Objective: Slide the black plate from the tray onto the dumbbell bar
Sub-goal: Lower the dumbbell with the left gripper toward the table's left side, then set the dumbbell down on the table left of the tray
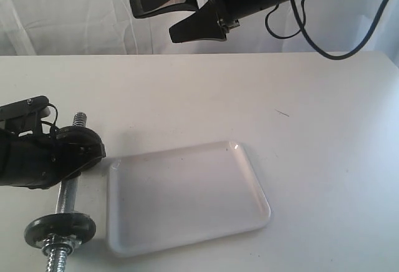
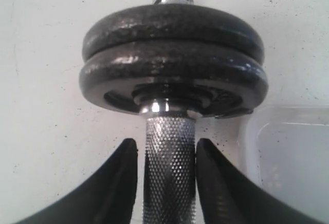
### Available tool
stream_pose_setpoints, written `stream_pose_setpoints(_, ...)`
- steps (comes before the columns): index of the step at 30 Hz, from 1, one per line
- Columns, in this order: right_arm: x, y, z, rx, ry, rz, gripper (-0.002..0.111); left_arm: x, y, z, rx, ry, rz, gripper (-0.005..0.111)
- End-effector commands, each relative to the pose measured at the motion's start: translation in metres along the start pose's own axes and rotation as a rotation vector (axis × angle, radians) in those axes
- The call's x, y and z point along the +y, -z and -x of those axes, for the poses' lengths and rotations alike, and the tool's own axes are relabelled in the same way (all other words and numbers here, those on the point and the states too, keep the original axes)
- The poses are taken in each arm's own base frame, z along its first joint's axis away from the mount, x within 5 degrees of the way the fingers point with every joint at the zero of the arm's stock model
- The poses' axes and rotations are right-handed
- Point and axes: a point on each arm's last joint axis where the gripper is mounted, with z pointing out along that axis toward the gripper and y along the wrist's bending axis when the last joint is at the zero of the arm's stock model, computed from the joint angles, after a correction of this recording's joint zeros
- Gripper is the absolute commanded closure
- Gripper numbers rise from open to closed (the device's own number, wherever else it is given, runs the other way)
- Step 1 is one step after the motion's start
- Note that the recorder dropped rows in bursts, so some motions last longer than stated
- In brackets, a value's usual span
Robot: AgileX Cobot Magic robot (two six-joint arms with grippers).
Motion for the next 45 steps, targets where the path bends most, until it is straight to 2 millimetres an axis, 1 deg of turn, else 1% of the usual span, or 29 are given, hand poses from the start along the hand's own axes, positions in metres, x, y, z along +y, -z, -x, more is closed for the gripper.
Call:
stream_pose_setpoints(1,0.006,0.005,0.003,-0.016,0.013,0.006,0.003,-0.001,0.002,0.002,-0.006,0.029,-0.002,0.064)
stream_pose_setpoints(4,0.006,0.005,0.003,-0.016,0.009,0.006,0.003,0.001,0.002,0.003,-0.013,0.021,0.016,0.064)
stream_pose_setpoints(7,0.006,0.005,0.003,-0.016,0.004,0.006,0.003,0.005,0.002,0.005,-0.034,0.02,0.06,0.071)
stream_pose_setpoints(8,0.006,0.005,0.003,-0.016,0.004,0.006,0.003,0.007,0.005,0.007,-0.049,0.022,0.075,0.08)
stream_pose_setpoints(9,0.006,0.005,0.003,-0.016,0.004,0.006,0.003,0.007,0.007,0.008,-0.061,0.026,0.078,0.084)
stream_pose_setpoints(10,0.006,0.005,0.003,-0.016,0.004,0.006,0.003,0.008,0.012,0.011,-0.083,0.032,0.08,0.093)
stream_pose_setpoints(11,0.006,0.005,0.003,-0.016,0.004,0.006,0.003,0.009,0.016,0.014,-0.103,0.033,0.086,0.097)
stream_pose_setpoints(12,0.006,0.005,0.003,-0.016,0.004,0.006,0.003,0.011,0.024,0.019,-0.14,0.035,0.097,0.107)
stream_pose_setpoints(15,0.006,0.005,0.003,-0.016,0.004,0.006,0.003,0.012,0.036,0.025,-0.181,0.047,0.082,0.107)
stream_pose_setpoints(16,0.006,0.005,0.003,-0.016,0.004,0.006,0.003,0.008,0.038,0.027,-0.189,-0.003,0.037,0.107)
stream_pose_setpoints(18,0.006,0.005,0.003,-0.016,0.004,0.006,0.003,0.007,0.041,0.027,-0.186,0.0,0.019,0.107)
stream_pose_setpoints(19,0.006,0.005,0.003,-0.016,0.004,0.006,0.003,0.01,0.043,0.028,-0.194,-0.016,0.054,0.107)
stream_pose_setpoints(20,0.006,0.005,0.003,-0.016,0.004,0.006,0.003,0.015,0.045,0.03,-0.211,-0.089,0.113,0.107)
stream_pose_setpoints(21,0.006,0.005,0.003,-0.016,0.004,0.006,0.003,0.027,0.046,0.029,-0.214,-0.229,0.243,0.107)
stream_pose_setpoints(22,0.006,0.005,0.003,-0.016,0.004,0.006,0.003,0.035,0.046,0.026,-0.208,-0.265,0.316,0.107)
stream_pose_setpoints(23,0.006,0.005,0.003,-0.016,0.004,0.006,0.003,0.048,0.047,0.02,-0.201,-0.288,0.426,0.107)
stream_pose_setpoints(25,0.006,0.005,0.003,-0.016,0.004,0.006,0.003,0.056,0.048,0.015,-0.182,-0.328,0.485,0.107)
stream_pose_setpoints(27,0.006,0.005,0.003,-0.016,0.004,0.006,0.003,0.06,0.046,0.009,-0.153,-0.377,0.489,0.107)
stream_pose_setpoints(35,0.006,0.005,0.003,-0.016,0.004,0.006,0.003,0.068,0.043,-0.005,-0.102,-0.411,0.497,0.107)
stream_pose_setpoints(39,0.006,0.005,0.003,-0.016,0.004,0.006,0.003,0.085,0.041,-0.007,-0.062,-0.419,0.58,0.107)
stream_pose_setpoints(41,0.006,0.005,0.003,-0.016,0.0,0.006,0.003,0.093,0.04,-0.009,-0.041,-0.404,0.592,0.107)
stream_pose_setpoints(43,0.006,0.005,0.003,-0.016,-0.003,0.006,0.003,0.096,0.038,-0.008,-0.035,-0.372,0.582,0.107)
stream_pose_setpoints(45,0.006,0.005,0.003,-0.016,-0.003,0.006,0.003,0.094,0.035,-0.009,-0.023,-0.356,0.515,0.107)
